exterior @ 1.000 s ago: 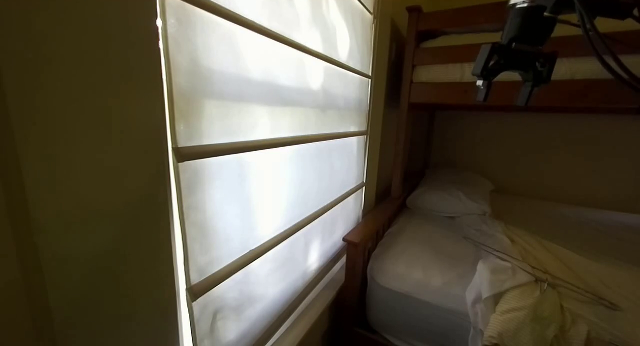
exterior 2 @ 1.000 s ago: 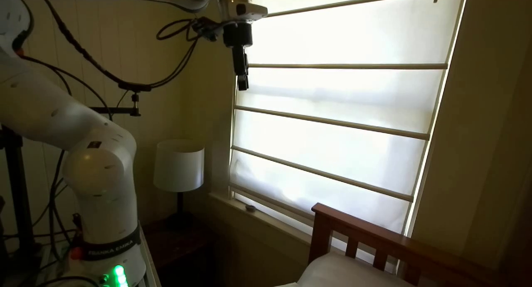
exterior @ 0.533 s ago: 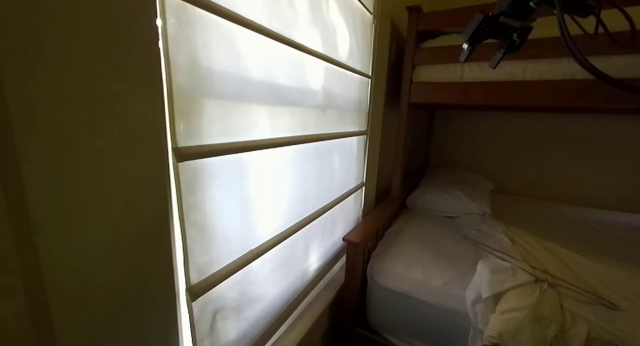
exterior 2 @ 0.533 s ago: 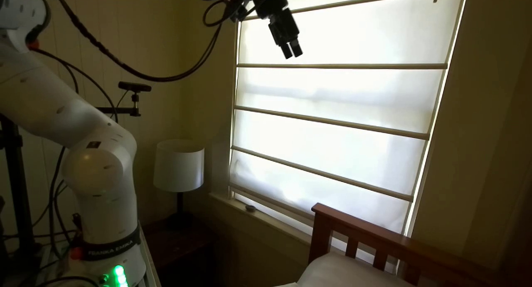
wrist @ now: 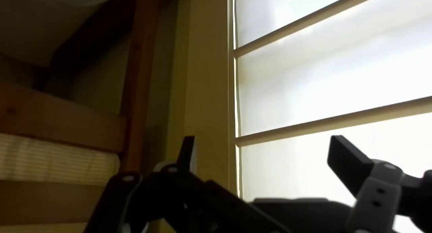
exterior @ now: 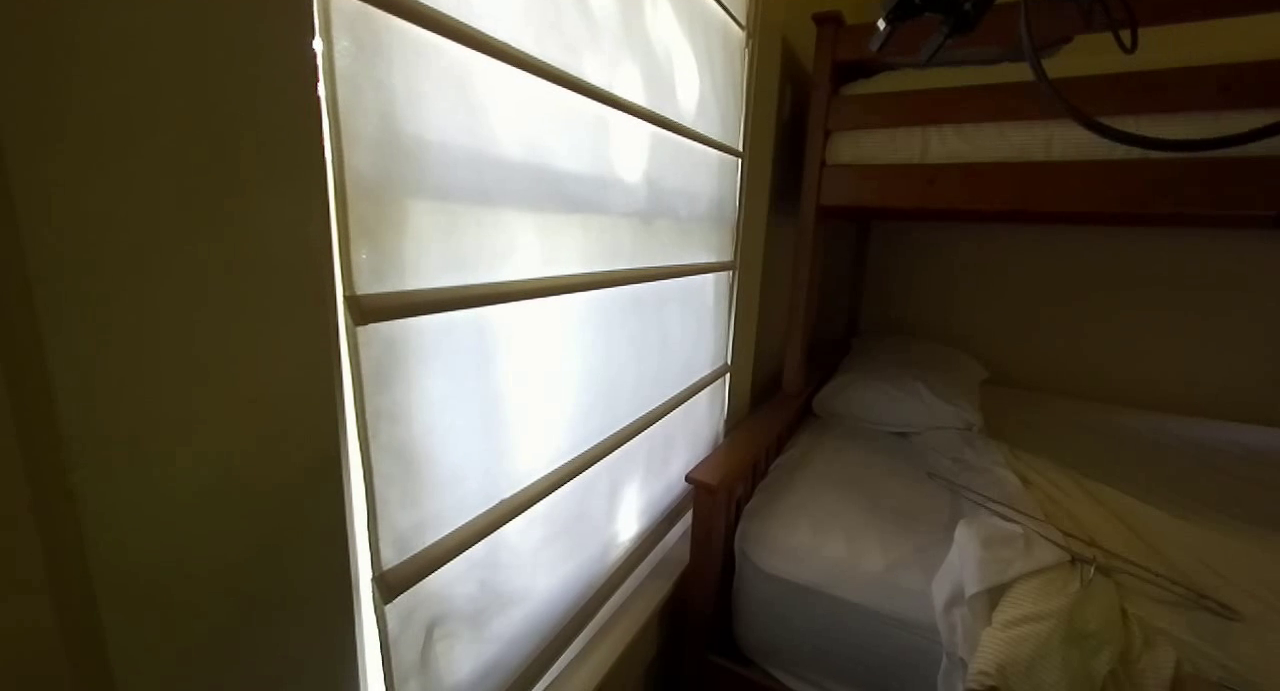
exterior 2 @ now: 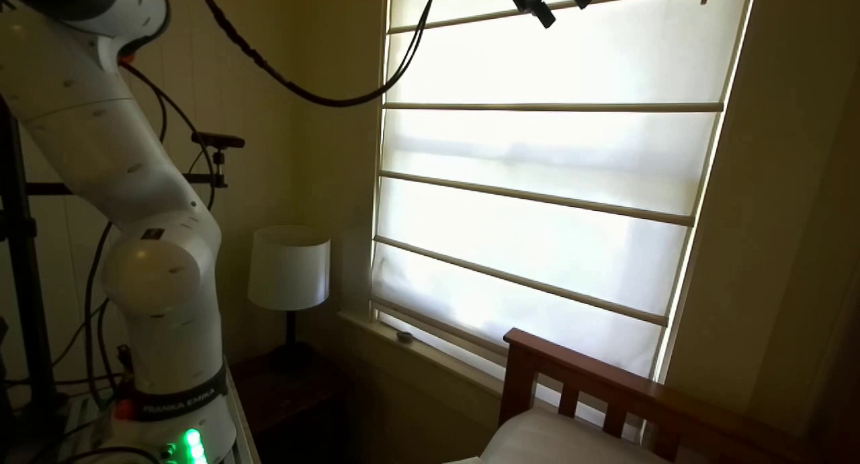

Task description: Open the blinds on the window.

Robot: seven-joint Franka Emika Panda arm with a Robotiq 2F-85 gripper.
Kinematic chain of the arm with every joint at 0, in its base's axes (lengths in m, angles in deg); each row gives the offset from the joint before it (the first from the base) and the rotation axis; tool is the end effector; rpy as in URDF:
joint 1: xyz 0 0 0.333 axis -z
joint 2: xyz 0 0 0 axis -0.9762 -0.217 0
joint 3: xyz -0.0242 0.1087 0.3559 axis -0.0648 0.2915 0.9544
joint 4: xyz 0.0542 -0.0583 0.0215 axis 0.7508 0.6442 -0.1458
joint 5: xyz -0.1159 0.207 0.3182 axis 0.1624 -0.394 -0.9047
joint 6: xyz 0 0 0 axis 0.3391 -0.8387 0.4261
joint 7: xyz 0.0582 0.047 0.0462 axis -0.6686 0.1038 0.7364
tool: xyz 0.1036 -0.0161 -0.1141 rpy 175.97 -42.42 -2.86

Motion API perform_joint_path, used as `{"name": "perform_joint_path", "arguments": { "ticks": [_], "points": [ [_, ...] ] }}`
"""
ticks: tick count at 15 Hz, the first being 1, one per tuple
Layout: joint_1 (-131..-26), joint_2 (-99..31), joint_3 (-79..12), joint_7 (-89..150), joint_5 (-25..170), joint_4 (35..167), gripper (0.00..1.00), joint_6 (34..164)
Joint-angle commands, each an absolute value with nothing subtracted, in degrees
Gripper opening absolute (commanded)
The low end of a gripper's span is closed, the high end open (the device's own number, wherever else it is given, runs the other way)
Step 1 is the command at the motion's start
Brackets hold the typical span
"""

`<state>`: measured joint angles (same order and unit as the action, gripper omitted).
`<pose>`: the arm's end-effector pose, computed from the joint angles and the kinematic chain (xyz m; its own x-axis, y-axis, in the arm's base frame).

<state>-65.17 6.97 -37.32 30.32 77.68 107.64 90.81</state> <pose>0.4117 -0.1907 0.8586 0.5738 -0.2453 0.7814 -0.4142 -0.9100 0.0185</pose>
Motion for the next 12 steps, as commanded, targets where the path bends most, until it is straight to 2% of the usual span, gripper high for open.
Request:
{"name": "perform_joint_path", "arguments": {
  "ticks": [1, 5, 9, 12],
  "points": [
    [-65.4, 6.1, -37.6, 30.3, 77.7, 106.6, 1.0, 90.6],
    [-64.6, 4.8, -37.3, 26.8, 77.9, 106.1, 1.0, 94.5],
    [-65.2, -5.5, -40.7, 30.8, 76.4, 93.3, 1.0, 107.2],
    [-66.0, -11.8, -43.2, 33.9, 72.7, 84.9, 1.0, 110.5]
  ]
}}
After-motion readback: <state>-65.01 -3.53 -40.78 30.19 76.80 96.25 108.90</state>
